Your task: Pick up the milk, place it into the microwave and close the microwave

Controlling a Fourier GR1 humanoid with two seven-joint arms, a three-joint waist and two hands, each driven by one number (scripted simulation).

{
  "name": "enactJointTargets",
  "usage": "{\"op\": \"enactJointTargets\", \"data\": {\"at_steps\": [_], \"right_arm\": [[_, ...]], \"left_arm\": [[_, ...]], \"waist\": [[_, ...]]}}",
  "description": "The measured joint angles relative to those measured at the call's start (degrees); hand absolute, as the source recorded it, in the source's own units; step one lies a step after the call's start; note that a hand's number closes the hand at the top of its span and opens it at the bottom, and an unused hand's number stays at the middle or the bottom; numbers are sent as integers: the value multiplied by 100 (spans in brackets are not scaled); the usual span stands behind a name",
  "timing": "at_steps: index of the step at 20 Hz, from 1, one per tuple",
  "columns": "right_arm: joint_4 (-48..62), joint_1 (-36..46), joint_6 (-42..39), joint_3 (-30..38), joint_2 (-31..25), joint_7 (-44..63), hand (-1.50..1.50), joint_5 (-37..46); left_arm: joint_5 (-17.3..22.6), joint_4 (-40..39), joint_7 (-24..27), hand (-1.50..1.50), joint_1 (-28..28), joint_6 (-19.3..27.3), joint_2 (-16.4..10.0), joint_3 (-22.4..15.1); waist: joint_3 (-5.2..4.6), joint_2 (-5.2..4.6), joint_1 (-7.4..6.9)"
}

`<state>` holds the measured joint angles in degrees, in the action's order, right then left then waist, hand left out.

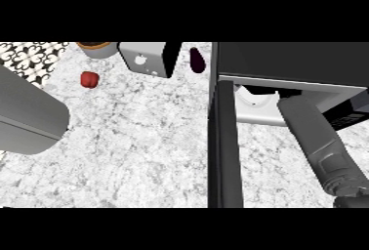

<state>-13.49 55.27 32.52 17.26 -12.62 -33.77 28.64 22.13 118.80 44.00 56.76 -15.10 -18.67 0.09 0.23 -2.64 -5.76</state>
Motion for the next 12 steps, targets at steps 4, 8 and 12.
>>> {"op": "enactJointTargets", "data": {"at_steps": [4, 8, 12], "right_arm": [[199, 19, -221, 67, 34, -221, -150, -58], [308, -10, -475, 182, 73, -502, -150, -176], [375, 24, -880, 286, 108, -748, -150, -305]], "left_arm": [[-141, 43, -119, -150, -117, 42, 22, -129], [-268, 129, -195, -150, -168, 29, 12, -229], [-382, 247, -312, -150, -168, 43, 59, -393]], "waist": [[5, 6, 4], [8, 22, 20], [6, 61, 85]]}}
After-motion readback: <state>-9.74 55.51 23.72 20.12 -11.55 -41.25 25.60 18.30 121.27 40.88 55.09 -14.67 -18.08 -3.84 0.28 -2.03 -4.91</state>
